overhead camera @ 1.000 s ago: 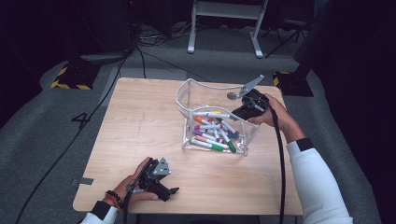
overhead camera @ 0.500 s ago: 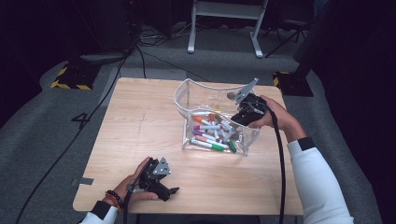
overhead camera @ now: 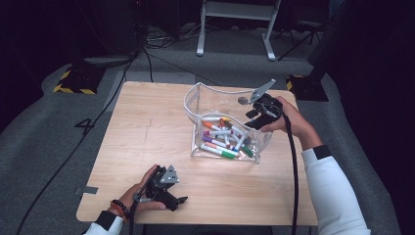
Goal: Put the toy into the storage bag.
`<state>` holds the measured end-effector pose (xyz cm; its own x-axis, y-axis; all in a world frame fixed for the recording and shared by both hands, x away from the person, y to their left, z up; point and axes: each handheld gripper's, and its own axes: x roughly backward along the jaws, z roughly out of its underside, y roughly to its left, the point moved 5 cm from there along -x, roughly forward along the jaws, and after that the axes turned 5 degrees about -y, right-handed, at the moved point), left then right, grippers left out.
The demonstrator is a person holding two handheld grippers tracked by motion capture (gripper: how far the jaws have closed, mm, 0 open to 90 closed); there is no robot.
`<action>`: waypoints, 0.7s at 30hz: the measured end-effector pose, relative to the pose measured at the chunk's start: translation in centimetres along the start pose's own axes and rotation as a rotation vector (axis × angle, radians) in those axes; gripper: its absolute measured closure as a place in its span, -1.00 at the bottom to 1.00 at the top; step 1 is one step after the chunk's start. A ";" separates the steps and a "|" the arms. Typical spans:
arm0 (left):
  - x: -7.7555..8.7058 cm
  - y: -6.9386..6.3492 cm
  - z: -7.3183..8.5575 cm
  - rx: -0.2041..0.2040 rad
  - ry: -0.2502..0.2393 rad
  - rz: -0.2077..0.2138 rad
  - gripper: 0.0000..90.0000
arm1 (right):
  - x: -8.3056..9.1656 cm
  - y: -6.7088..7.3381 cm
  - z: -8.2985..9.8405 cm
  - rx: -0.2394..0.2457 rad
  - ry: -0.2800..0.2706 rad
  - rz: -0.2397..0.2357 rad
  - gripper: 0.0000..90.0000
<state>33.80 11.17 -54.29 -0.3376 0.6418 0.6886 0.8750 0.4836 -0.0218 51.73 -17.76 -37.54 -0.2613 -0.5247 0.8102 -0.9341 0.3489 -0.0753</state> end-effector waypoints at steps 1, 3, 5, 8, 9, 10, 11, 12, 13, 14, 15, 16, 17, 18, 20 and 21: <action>0.0 0.0 0.0 -0.001 0.001 0.000 -0.99 | 0.1 -0.2 0.0 -0.019 -0.011 0.016 -0.08; 0.0 0.0 0.0 -0.001 0.001 0.000 -0.99 | 0.3 -0.6 -0.1 -0.035 -0.041 0.055 -0.22; 0.0 0.0 0.0 -0.001 0.001 0.000 -0.99 | 0.7 -0.8 -0.4 -0.054 -0.069 0.107 -0.37; 0.0 0.0 0.0 -0.001 0.002 -0.003 -0.99 | 1.1 -0.7 -0.8 -0.073 -0.118 0.141 -0.42; 0.0 0.0 0.0 -0.001 0.002 -0.003 -0.99 | 1.1 -0.6 -0.9 -0.082 -0.126 0.154 -0.45; 0.0 0.0 0.0 -0.001 0.003 -0.003 -0.99 | 1.1 -0.6 -0.9 -0.079 -0.129 0.162 -0.45; 0.0 0.0 0.0 -0.001 0.001 -0.002 -0.99 | 1.2 -0.5 -1.0 -0.079 -0.132 0.172 -0.46; 0.0 0.0 0.0 -0.001 0.001 -0.002 -0.99 | 1.3 -0.4 -1.0 -0.079 -0.134 0.185 -0.46; 0.0 0.0 0.0 -0.001 0.001 -0.002 -0.99 | 1.5 -0.4 -1.1 -0.092 -0.150 0.203 -0.46; 0.0 0.0 0.0 -0.001 0.001 -0.002 -0.99 | 1.5 -0.4 -1.1 -0.092 -0.150 0.203 -0.46; 0.0 0.0 0.0 -0.001 0.001 -0.002 -0.99 | 1.9 -0.3 -1.2 -0.128 -0.189 0.198 -0.45; 0.0 0.0 0.0 -0.001 0.001 -0.001 -0.99 | 2.1 -0.3 -1.2 -0.131 -0.199 0.198 -0.46; 0.0 0.0 0.0 -0.001 0.001 -0.001 -0.99 | 2.3 -0.2 -1.3 -0.134 -0.205 0.208 -0.46; 0.0 0.0 0.0 -0.001 0.001 -0.002 -0.99 | 2.4 -0.2 -1.3 -0.133 -0.208 0.214 -0.46; 0.0 0.0 0.0 0.000 0.003 -0.003 -0.99 | 3.0 0.1 -1.4 -0.137 -0.230 0.224 -0.46; 0.0 0.0 0.0 0.000 0.003 -0.004 -0.99 | 3.4 0.3 -1.4 -0.145 -0.244 0.227 -0.46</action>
<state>33.78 11.20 -54.29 -0.3399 0.6385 0.6905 0.8739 0.4857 -0.0189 50.95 -18.33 -33.97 -0.5251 -0.5849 0.6182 -0.8059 0.5751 -0.1405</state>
